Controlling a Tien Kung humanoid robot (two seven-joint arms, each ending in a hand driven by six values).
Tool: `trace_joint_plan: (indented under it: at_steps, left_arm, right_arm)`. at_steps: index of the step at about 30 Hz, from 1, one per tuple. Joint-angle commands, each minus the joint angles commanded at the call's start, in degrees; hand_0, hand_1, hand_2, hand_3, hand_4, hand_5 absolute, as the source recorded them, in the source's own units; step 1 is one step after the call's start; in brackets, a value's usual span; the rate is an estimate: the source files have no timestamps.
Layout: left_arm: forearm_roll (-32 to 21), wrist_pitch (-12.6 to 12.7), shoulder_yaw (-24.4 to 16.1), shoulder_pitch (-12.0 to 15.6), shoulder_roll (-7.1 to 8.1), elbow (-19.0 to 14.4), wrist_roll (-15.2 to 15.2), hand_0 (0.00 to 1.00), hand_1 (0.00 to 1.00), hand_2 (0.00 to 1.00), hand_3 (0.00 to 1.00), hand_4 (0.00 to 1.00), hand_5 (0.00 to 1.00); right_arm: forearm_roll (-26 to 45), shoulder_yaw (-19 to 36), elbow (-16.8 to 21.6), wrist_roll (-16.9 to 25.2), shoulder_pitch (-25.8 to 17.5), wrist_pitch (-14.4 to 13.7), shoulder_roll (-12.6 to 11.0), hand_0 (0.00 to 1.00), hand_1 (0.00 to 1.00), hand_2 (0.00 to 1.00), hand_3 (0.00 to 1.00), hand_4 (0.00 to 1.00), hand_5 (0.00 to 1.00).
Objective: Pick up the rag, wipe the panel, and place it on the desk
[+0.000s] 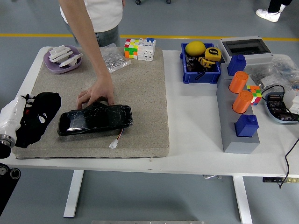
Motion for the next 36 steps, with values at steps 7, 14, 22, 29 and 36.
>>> trace_joint_plan:
  at_steps: [7,14,22,29,36]
  left_arm:
    - [-0.38,0.09,3.78,-0.85,-0.40,0.76,0.34,0.207,0.135,0.539,0.508,0.083,0.002]
    - [-1.01,0.13,7.48,-2.78,-0.54,1.85,0.23,0.207,0.135,0.539,0.509,0.088,0.002]
    - [-1.33,0.17,10.94,-5.50,-1.18,2.00,0.40,0.210,0.134,0.538,0.508,0.087,0.002]
    - [-2.40,0.42,15.14,-8.07,-2.53,4.40,-0.05,0.210,0.134,0.536,0.508,0.087,0.002]
    - [-2.97,0.68,19.89,-10.16,-3.19,5.68,-0.25,0.211,0.134,0.535,0.504,0.087,0.002]
  right_arm:
    - [-0.93,1.11,0.00,0.16,0.08,0.13,0.01,0.702,0.605,0.589,0.571,0.992,0.439]
    - [-1.06,1.40,0.00,0.24,0.20,0.06,-0.10,0.701,0.605,0.590,0.572,0.993,0.438]
    - [-0.65,1.12,0.00,0.25,0.32,0.13,-0.10,0.700,0.605,0.591,0.572,0.993,0.440]
    - [-1.30,1.35,0.00,0.21,0.47,0.46,-0.12,0.702,0.604,0.583,0.572,0.994,0.442]
    - [-2.51,2.60,0.00,0.33,0.79,0.54,-0.24,0.703,0.604,0.590,0.572,0.995,0.444]
